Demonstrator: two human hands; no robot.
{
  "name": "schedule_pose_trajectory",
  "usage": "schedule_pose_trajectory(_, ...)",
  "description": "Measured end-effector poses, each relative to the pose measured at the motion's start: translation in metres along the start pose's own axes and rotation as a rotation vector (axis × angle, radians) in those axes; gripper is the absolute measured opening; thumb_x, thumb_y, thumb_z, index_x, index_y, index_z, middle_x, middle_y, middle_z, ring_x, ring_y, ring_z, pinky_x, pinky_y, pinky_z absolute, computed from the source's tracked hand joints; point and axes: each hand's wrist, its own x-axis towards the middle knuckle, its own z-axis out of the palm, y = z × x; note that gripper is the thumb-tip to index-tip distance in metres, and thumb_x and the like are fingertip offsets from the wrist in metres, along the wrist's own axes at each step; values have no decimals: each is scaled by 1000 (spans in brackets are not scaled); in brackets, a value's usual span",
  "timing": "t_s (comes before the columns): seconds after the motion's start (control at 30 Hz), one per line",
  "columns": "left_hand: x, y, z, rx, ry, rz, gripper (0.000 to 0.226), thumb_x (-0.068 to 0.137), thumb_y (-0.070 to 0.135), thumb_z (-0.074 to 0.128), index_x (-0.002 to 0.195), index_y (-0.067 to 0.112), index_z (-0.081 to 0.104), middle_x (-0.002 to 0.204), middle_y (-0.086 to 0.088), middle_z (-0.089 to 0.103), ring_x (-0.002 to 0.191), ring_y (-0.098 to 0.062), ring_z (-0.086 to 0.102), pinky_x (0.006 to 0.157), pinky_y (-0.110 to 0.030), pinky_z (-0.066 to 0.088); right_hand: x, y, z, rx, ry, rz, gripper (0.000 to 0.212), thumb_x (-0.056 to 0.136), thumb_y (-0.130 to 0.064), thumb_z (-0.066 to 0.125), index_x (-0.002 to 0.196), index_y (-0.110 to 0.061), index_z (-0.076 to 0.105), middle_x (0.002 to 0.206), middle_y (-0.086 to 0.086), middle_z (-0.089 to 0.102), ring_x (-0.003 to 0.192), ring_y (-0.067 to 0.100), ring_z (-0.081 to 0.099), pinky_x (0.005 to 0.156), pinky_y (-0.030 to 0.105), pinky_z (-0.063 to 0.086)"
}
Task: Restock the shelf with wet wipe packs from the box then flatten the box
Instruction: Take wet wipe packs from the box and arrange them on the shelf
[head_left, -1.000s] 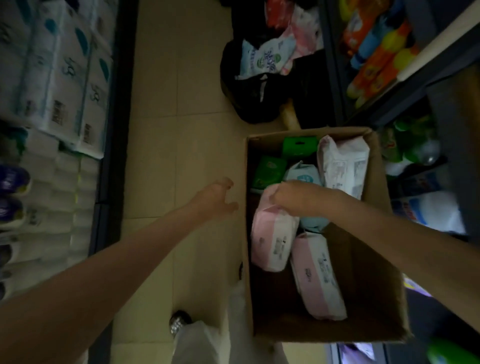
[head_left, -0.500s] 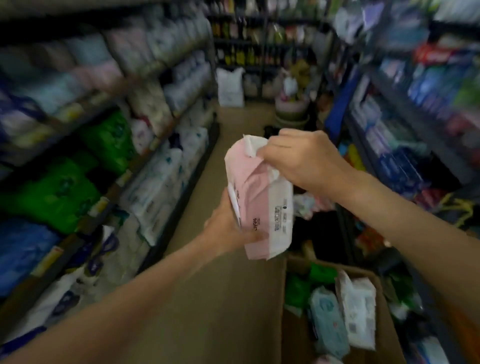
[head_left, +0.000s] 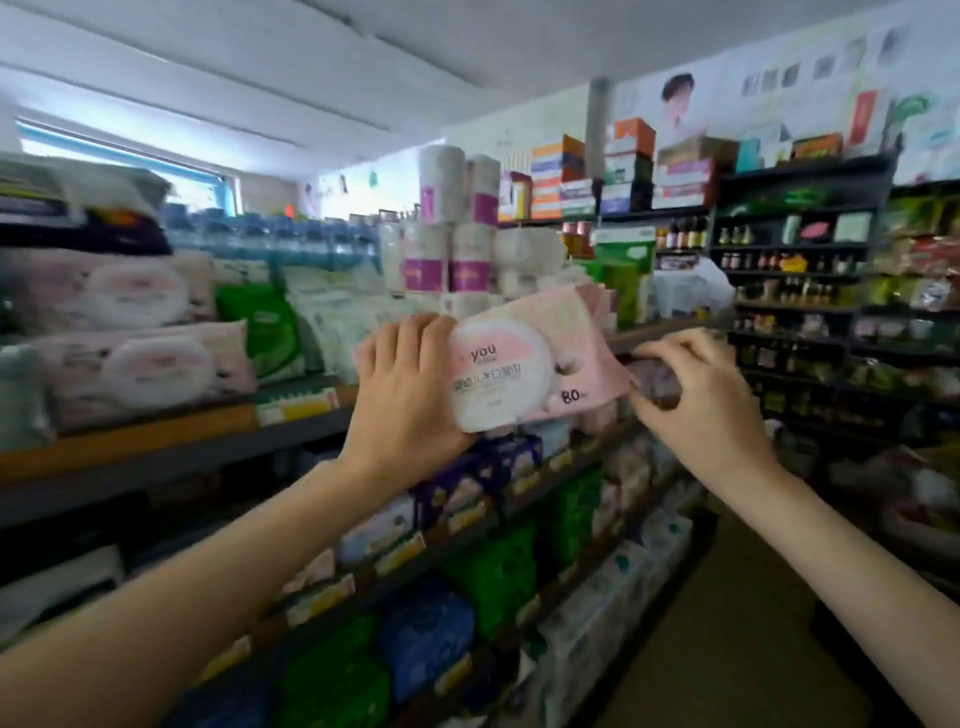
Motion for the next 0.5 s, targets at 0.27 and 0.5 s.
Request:
schedule_pose_trajectory(0.27, 13, -109, -83, 477, 15, 366, 66, 62, 33, 70, 117, 3, 47, 112, -16, 59, 101, -31, 43, 91, -41, 33, 38, -150, 80, -82, 70, -435, 112, 57, -67, 59, 145, -15, 13, 142, 15, 23, 128, 33, 25, 105, 53, 31)
schedule_pose_trajectory(0.5, 19, -150, -118, 612, -29, 212, 71, 64, 46, 66, 119, 7, 43, 115, -14, 57, 105, -26, 40, 93, -37, 29, 78, -196, 119, 50, 201, -482, 106, 56, -62, 69, 139, -11, 27, 131, 14, 39, 121, 30, 32, 105, 53, 31)
